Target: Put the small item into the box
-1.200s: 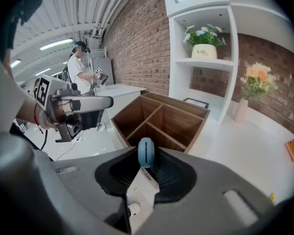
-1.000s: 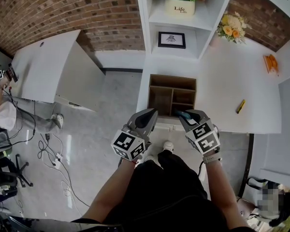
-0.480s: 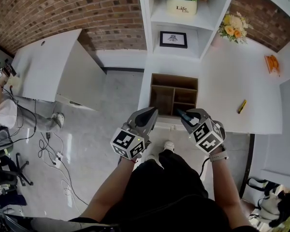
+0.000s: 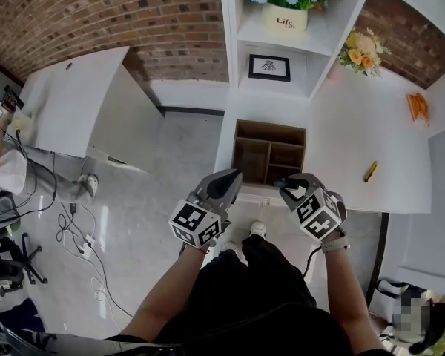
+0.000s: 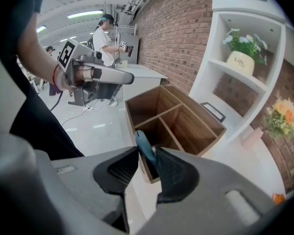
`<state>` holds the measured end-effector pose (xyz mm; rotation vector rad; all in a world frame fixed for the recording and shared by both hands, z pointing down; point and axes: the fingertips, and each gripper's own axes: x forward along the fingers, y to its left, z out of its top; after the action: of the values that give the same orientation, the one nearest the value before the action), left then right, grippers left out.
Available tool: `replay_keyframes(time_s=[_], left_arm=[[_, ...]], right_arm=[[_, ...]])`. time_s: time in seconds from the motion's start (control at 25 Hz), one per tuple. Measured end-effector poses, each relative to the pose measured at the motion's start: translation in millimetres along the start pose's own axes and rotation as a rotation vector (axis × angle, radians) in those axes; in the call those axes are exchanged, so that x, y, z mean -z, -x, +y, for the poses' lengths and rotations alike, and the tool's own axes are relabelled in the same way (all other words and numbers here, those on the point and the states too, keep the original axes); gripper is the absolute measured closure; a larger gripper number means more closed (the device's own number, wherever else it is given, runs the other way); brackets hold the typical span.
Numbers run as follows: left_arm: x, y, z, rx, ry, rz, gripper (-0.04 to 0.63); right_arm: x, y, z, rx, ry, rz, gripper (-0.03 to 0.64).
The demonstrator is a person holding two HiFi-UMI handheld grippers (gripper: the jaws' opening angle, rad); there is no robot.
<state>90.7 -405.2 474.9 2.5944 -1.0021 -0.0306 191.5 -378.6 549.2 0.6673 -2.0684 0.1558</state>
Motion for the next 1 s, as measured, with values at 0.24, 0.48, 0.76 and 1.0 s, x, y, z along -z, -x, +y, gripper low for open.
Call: replay_keyframes(time_s=[0.24, 0.48, 0.76, 1.0], left_arm=[[6.2, 9.4, 2.6, -0.017, 0.008, 0.008, 0.592], [5.7, 13.1, 4.4, -0.020, 0.008, -0.001, 0.592], [3.0, 11.6, 5.8, -0.008, -0.001, -0.003, 0.592], [-0.8, 6.3, 3.7, 0.006, -0.017, -0.010, 0.592]], right_arm=[[-0.1, 2.8, -1.2, 0.021, -0.036, -0.031, 0.506], [-11.1, 9.8, -5.4, 0.035, -0.157, -0.144, 0.506], [-15.1, 23.4, -14.3, 0.080, -0.309, -0.291, 0.509], [-22.4, 49.3, -26.9, 0.160, -0.424, -0.498, 0.504]])
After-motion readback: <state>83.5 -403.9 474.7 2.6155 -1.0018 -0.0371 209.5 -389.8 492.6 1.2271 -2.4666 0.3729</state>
